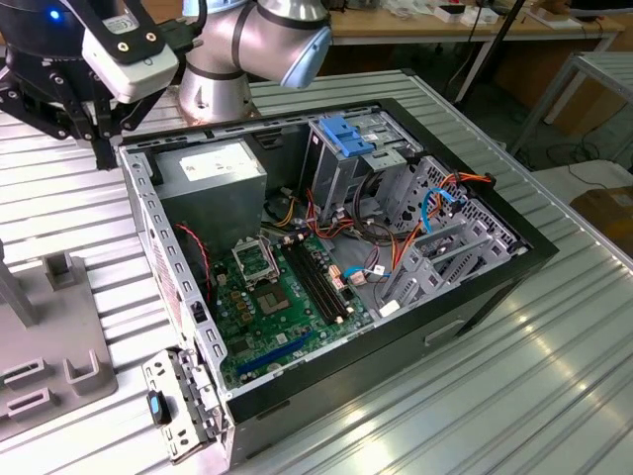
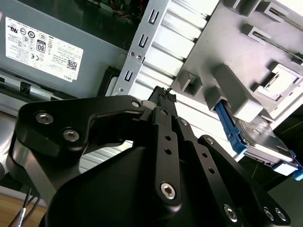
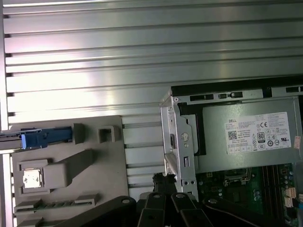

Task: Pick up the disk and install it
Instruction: 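Reach for the disk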

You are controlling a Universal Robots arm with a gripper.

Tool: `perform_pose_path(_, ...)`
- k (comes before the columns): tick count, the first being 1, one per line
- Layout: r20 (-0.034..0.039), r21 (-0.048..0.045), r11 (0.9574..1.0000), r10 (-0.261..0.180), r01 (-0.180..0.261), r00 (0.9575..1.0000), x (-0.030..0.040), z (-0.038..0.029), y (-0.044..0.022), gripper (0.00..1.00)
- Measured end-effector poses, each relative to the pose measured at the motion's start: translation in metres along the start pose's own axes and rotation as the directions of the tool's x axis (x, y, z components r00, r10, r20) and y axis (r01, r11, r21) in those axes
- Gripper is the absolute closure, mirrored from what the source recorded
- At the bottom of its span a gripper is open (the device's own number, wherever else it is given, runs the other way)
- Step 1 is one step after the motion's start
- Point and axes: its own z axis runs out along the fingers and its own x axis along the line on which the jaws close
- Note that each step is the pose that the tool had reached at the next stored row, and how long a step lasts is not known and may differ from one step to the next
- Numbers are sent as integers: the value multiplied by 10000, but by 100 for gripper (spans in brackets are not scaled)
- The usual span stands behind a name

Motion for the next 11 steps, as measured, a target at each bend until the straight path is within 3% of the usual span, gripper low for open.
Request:
perform_pose_path(3,1,0,10000,0,0,10000,47,-1,-3,89)
perform_pose_path(11,0,0,10000,0,0,10000,73,-2,-6,89)
